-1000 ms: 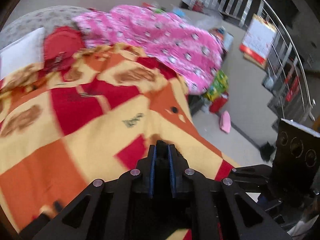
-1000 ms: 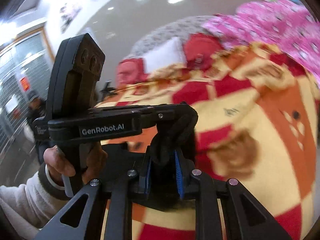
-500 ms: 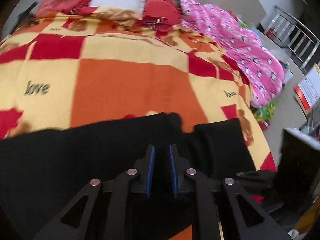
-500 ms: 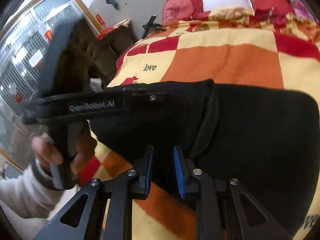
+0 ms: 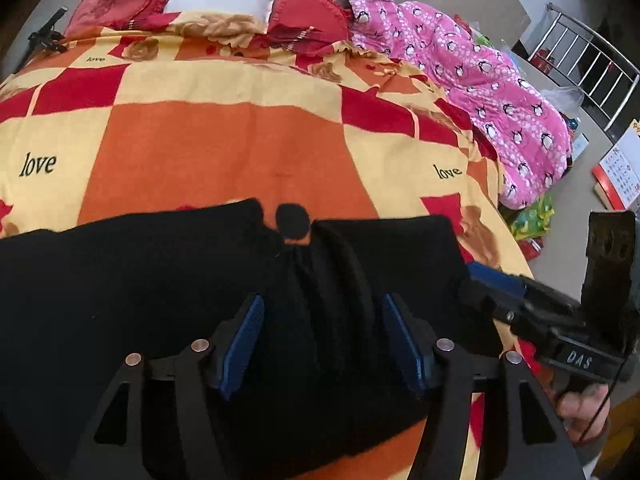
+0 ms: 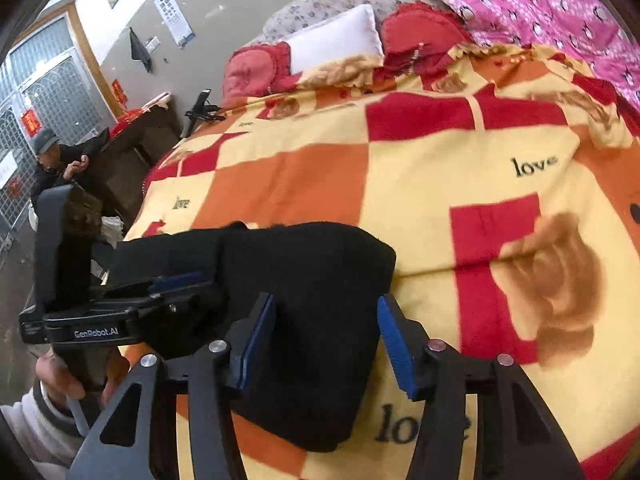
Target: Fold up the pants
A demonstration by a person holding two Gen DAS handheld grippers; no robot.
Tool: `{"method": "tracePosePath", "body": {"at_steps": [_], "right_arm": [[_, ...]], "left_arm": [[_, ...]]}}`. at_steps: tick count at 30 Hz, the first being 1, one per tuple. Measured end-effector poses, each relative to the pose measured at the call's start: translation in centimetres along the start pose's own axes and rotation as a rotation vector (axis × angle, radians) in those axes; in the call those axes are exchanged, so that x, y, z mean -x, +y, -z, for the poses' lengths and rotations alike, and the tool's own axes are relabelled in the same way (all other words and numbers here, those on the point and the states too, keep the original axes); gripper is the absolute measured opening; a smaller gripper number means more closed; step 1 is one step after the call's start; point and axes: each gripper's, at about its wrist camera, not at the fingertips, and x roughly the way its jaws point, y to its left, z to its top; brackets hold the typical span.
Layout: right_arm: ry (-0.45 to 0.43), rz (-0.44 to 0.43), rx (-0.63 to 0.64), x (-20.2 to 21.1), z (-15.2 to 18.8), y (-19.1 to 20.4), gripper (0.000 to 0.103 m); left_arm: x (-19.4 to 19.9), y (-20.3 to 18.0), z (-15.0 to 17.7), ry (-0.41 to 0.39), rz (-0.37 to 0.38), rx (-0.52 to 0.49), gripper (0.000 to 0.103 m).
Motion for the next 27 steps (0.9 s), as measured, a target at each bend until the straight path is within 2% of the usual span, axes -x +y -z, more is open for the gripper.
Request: {"method": "tracePosePath", "body": {"at_steps": [1,2,3,5,9,11,15,17,20,23,27], "right_arm": [[-0.002,-0.004,-0.007,0.0,0.0,-0.3,0.054],[-0.004,-0.009,-0.009,0.4,0.0,-0.5,0.054],[-0.005,-0.009,-0.006,0.4,-0.1,-0.3,0.053],[-0.018,-0.014,0.006,1.1,-0.5,0.1,0.053],[-0.044,-0.041,0.045,2.3,-1.0,1.6,0.053],[-0.044,-0.056,0.069,2.1,-1.3,2.6,0.053],[-0.001,-0.040,0.107,-0.3,-1.1,3.6,0.053],[0.036,-0.014,0.126,-2.5,-0.6,3.8,0.053],[0.033,0.009,0.148,-3.1,-0.3,4.0,0.054],[0.041,0.015,0.138,-2.3,-0.7,4.0,0.054],[0.003,0.007,0.156,-0.1,-0.5,4.9,0.056]], "left_arm": [[-0.2,-0.3,-0.1,0.000,-0.004,-0.008,0.041],[-0.3,-0.8,-0.1,0.008,-0.004,-0.026,0.016],[-0.7,-1.4,-0.3,0.032,0.012,-0.046,0.013],[-0.3,-2.0,-0.7,0.026,0.012,-0.074,0.012],[3.0,-1.8,-1.5,-0.040,0.019,-0.104,0.012],[4.0,-0.7,-1.3,-0.051,-0.025,-0.097,0.012],[2.6,1.2,0.0,-0.018,-0.098,-0.050,0.012],[1.5,1.8,0.3,-0.012,-0.092,-0.010,0.013],[1.8,1.3,0.3,-0.023,-0.100,-0.026,0.014],[2.4,0.9,0.4,-0.024,-0.105,-0.019,0.018],[3.5,1.5,1.1,-0.048,-0.126,0.009,0.030]]}}
